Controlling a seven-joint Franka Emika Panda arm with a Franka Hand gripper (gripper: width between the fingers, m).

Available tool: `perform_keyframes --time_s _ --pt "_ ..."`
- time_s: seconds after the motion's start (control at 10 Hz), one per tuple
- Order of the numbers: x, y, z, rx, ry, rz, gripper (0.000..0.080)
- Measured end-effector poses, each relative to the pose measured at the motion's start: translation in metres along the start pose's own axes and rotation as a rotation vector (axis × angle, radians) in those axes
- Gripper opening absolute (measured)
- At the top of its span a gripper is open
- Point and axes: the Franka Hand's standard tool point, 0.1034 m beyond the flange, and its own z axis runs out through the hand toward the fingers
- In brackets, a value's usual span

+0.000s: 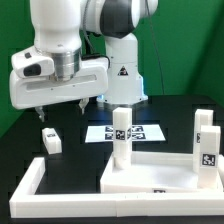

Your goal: Assemble desk

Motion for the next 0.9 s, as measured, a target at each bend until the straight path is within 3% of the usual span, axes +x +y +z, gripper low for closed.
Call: perform_keyframes --time_s 0.1,0.2,0.3,0.4,0.5,0.7,0.9 --pt "-0.002 0.001 0.005 -0.002 -0.06 0.002 0.0649" --pt "-0.007 0.007 0.02 -0.006 -0.101 0.009 0.0649" --pt "-0.018 0.008 0.034 0.018 -0.169 0.06 0.0649" --pt "-0.025 0.007 0.039 0.035 -0.272 0.124 0.0649" --pt "-0.017 0.009 0.038 0.023 -0.294 0.111 0.0649" --pt "-0.02 0.006 0.041 0.039 -0.381 0.108 0.0649" --pt "-0.023 0.011 0.052 0.046 -0.42 0.091 0.0649"
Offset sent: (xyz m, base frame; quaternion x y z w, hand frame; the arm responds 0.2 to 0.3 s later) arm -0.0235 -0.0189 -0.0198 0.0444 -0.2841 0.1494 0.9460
